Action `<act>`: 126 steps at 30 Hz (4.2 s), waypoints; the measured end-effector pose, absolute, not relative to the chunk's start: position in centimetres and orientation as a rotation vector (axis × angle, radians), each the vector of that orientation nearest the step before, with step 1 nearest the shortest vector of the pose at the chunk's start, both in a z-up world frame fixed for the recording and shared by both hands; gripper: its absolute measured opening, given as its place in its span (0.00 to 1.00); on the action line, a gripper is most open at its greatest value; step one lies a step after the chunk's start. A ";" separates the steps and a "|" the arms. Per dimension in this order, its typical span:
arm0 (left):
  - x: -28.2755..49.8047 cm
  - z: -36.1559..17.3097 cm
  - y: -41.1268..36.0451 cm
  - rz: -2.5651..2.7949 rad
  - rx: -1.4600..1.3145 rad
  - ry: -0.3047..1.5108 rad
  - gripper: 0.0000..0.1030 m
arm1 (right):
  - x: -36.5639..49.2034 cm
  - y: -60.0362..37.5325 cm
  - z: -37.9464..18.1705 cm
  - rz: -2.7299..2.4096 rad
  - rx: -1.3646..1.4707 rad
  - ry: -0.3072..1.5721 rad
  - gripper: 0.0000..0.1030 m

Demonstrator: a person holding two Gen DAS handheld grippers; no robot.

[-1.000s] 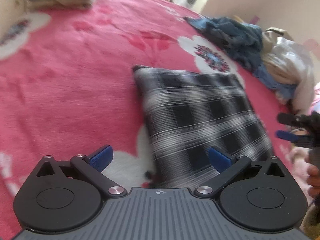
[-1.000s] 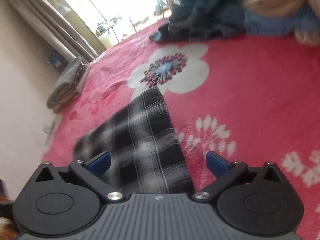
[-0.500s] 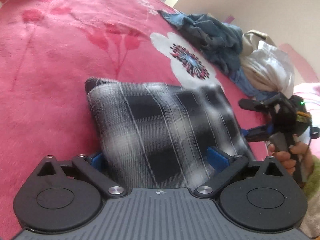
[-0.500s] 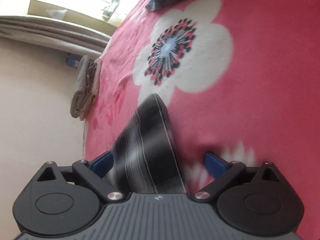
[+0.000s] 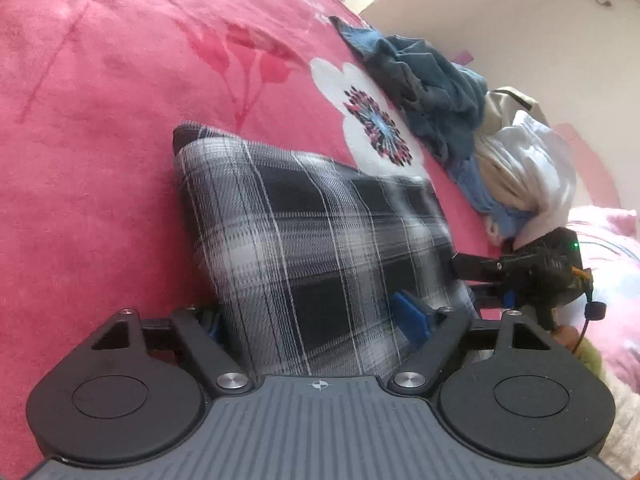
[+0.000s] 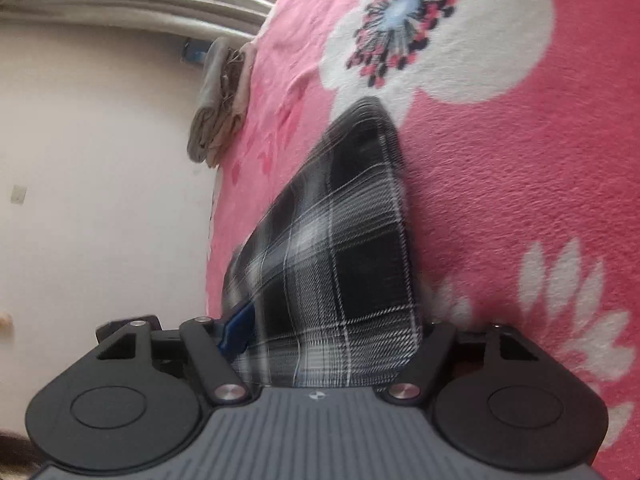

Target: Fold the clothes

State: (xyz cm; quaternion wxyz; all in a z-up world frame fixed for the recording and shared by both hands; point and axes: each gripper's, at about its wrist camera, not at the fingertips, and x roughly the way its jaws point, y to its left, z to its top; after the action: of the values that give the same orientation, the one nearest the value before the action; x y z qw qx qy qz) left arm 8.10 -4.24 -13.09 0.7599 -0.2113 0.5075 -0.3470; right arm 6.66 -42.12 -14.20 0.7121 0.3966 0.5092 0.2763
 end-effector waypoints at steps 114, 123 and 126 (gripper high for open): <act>36.8 -10.1 25.0 -0.118 -0.620 0.435 0.74 | 55.2 15.9 3.9 0.487 -0.219 0.921 0.77; 35.6 -10.1 23.1 -0.057 -0.510 0.338 0.47 | 58.8 20.5 -0.7 0.244 -0.359 1.046 0.78; 35.1 -9.9 22.3 -0.050 -0.452 0.302 0.39 | 59.2 20.3 -1.4 0.214 -0.356 1.069 0.78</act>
State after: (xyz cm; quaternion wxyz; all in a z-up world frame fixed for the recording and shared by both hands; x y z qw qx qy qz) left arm 35.09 22.35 -9.87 0.9630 -0.2232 0.1492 -0.0246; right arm 59.19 20.32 -1.36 0.8401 -0.1682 0.5056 0.1013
